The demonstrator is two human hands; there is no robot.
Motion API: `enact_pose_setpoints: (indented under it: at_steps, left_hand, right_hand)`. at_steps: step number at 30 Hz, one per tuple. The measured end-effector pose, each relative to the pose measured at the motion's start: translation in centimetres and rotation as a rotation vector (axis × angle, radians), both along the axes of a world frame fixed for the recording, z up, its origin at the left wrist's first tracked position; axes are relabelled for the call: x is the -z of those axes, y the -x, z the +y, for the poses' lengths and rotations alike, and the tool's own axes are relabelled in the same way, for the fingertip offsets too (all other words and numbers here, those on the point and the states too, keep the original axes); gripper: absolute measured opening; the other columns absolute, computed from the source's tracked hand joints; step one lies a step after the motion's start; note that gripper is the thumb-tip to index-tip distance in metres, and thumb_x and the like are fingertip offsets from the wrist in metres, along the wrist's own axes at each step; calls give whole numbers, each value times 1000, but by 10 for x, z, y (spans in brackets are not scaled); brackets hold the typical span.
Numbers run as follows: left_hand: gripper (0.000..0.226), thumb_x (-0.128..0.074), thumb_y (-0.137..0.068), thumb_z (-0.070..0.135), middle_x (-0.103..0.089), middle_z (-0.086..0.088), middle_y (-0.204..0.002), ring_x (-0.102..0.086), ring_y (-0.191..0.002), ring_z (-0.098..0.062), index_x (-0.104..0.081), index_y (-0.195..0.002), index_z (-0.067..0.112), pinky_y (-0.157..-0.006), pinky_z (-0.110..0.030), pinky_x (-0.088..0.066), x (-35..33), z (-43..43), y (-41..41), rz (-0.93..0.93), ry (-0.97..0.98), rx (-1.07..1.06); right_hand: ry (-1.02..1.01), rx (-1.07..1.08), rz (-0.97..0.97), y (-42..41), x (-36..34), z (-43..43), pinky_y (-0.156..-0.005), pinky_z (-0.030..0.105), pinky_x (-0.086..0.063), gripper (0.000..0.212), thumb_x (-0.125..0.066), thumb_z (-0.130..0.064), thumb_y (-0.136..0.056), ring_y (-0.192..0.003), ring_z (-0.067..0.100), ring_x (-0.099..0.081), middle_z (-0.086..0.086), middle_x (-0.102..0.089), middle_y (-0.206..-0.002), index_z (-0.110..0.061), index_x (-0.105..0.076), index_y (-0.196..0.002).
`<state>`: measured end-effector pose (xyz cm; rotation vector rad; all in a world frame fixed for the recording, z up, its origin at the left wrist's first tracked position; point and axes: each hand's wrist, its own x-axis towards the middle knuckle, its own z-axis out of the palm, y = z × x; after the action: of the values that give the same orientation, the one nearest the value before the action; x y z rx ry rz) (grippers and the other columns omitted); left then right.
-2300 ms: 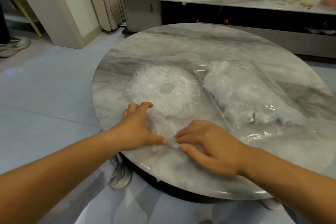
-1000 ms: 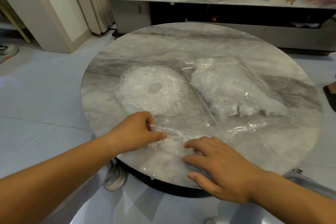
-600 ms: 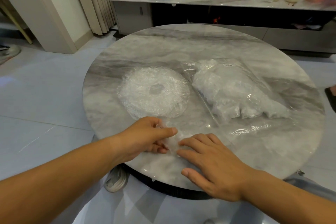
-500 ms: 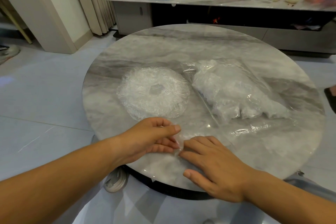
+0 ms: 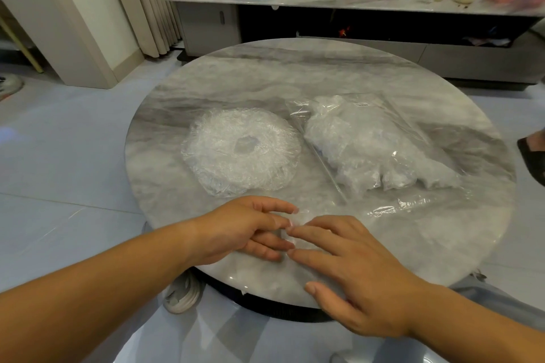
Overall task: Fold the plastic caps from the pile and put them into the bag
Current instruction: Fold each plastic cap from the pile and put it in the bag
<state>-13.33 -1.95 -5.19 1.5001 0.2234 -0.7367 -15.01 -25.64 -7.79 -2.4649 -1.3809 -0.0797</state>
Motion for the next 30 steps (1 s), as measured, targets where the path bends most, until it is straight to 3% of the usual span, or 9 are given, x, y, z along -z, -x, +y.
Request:
enact_pose_setpoints:
  at_steps: [6, 10, 12, 14, 18, 21, 25, 27, 30]
  left_hand:
    - [30, -62, -98, 8, -75, -8, -111, -74, -99, -29, -59, -126, 16, -86, -42, -60, 0, 0, -7, -13, -32, 15]
    - [26, -83, -82, 20, -72, -4, -82, -70, -72, -14, -68, -103, 13, -67, -28, -58, 5, -3, -18, -297, -368, 1]
    - [31, -88, -74, 34, -70, 5, -85, -66, -73, -7, -70, -95, 21, -75, -25, -57, 5, -8, -25, -432, -573, 83]
    - [39, -88, -70, 45, -69, 8, -93, -66, -82, -5, -69, -99, 27, -82, -24, -56, 2, -14, -29, -438, -679, 194]
    - [44, -87, -72, 45, -64, 10, -89, -60, -79, -3, -68, -105, 23, -66, -17, -44, -3, -25, -33, -359, -798, 309]
    - [36, -88, -76, 28, -65, 2, -78, -62, -63, -4, -70, -101, 9, -56, -16, -49, -1, -26, -32, -255, -681, 221]
    - [24, -78, -86, 9, -76, -14, -92, -76, -82, -21, -70, -106, -1, -77, -38, -63, -1, -20, -28, -55, -332, 39]
    - [21, -71, -91, 5, -76, -14, -102, -75, -93, -26, -69, -111, 3, -81, -41, -62, -2, -16, -26, -17, -174, -69]
    - [27, -65, -93, 3, -75, -15, -111, -73, -102, -29, -65, -120, 4, -82, -43, -62, -7, -13, -25, -10, 21, -166]
  right_hand:
    - [138, 60, 16, 4, 10, -3, -99, 34, -39, 36, -44, -48, -100, -110, 15, -54, -9, -59, -121, -25, -64, -119]
    - [132, 31, 26, 6, 11, -3, -102, 32, -39, 35, -48, -47, -100, -107, 18, -56, -4, -60, -117, -21, -66, -115]
    - [117, -3, 50, 4, 10, -4, -105, 34, -40, 36, -49, -45, -99, -108, 19, -57, -2, -61, -118, -18, -66, -117]
    - [112, -27, 74, 3, 10, -5, -115, 34, -34, 38, -50, -45, -99, -114, 18, -58, -2, -61, -122, -19, -65, -123]
    - [111, -48, 141, 0, 11, -9, -122, 33, -24, 43, -51, -47, -99, -126, 14, -54, -5, -57, -132, -21, -61, -132]
    - [90, -26, 152, -2, 12, -13, -123, 37, -24, 47, -53, -49, -98, -136, 12, -47, -7, -56, -137, -22, -58, -137]
    - [-15, 92, 159, -5, 4, -14, -123, 38, -26, 46, -47, -53, -100, -149, 10, -30, -9, -51, -145, -26, -59, -136]
    - [-113, 177, 217, -7, -4, -13, -120, 27, -26, 47, -45, -56, -98, -149, 4, -26, -11, -44, -150, -30, -60, -134]
    - [-354, 365, 500, -10, -24, -6, -108, 7, -28, 37, -50, -63, -94, -139, -8, -33, -24, -39, -146, -45, -66, -122]
